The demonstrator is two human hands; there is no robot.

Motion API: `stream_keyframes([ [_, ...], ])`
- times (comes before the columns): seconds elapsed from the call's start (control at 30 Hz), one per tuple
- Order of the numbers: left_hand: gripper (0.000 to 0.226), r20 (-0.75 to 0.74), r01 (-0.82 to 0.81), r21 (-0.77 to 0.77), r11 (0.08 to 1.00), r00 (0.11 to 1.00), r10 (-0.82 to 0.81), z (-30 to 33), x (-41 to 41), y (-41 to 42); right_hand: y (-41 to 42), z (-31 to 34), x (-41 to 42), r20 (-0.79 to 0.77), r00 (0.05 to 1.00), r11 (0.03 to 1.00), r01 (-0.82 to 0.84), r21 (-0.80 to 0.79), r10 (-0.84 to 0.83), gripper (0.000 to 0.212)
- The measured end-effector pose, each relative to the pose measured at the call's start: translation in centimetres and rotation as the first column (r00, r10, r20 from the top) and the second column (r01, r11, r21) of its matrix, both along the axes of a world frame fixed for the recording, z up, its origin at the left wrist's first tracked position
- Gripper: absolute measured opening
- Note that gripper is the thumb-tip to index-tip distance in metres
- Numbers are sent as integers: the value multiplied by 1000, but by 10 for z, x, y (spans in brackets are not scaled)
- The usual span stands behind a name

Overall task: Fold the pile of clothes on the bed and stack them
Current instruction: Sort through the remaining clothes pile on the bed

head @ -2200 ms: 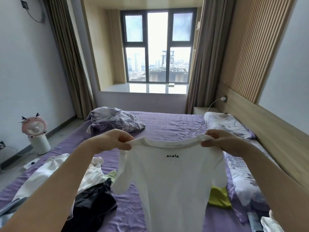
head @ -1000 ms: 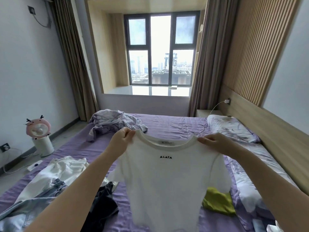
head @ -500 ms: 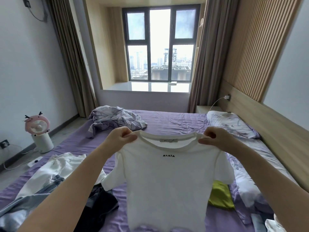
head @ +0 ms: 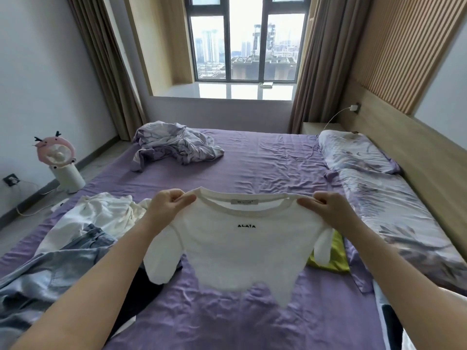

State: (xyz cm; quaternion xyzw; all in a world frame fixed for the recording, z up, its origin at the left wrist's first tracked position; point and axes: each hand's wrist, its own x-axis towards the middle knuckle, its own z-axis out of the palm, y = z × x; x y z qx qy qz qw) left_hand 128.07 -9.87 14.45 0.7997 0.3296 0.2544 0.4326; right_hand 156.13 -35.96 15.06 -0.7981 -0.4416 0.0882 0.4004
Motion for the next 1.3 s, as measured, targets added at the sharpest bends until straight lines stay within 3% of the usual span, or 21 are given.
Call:
stream_keyframes([
  [0.1, 42, -46, 56, -114, 992, 997, -61, -13, -7, 2, -10, -11, 1, -237, 968, 994, -94, -56, 78, 47],
  [0.23, 36, -111, 168, -123, 978, 977, -182, 1, -1, 10, -16, -7, 11, -571, 814, 989, -148, -30, 104, 37],
  [0.37, 28, -118, 294, -336, 895, 929, -350, 34, 14, 37, -4, 13, 34, -686, 724, 985, -161, -64, 74, 34],
  [0.47, 32, -231, 301, -432, 850, 874, -427, 45, 34, 71, 19, 22, 52, -698, 715, 973, -184, -136, 38, 36],
  [0.57, 31, -364, 211, -336, 918, 870, -333, 20, 66, 103, 55, 4, 64, -635, 765, 960, -88, -266, -105, 39],
  [0.7, 30, -470, 98, -147, 984, 869, -156, -79, 110, 135, 109, -83, 76, -374, 898, 909, 62, -412, -231, 31],
  [0.9, 22, -720, 17, 48, 999, 693, 23, -240, 129, 138, 143, -234, 64, -113, 887, 711, 278, -646, -449, 16],
  [0.97, 20, -711, -17, -8, 1000, 703, 6, -274, 133, 144, 148, -265, 60, -86, 857, 689, 345, -637, -508, 15],
  [1.03, 18, -620, -87, -152, 985, 784, -26, -299, 139, 150, 155, -289, 61, -105, 822, 695, 396, -600, -560, 14],
  [1.1, 17, -461, -205, -391, 897, 887, 2, -317, 149, 154, 162, -309, 65, -267, 725, 733, 456, -505, -635, 11],
  [1.17, 19, -353, -270, -567, 778, 933, 66, -329, 163, 158, 171, -324, 71, -469, 575, 742, 534, -405, -670, 6],
  [1.23, 17, -312, -307, -625, 718, 941, 131, -338, 177, 165, 179, -336, 80, -593, 438, 706, 617, -347, -675, 2],
  [1.3, 13, -306, -331, -615, 716, 937, 170, -345, 192, 175, 187, -343, 94, -646, 374, 677, 668, -309, -665, 6],
])
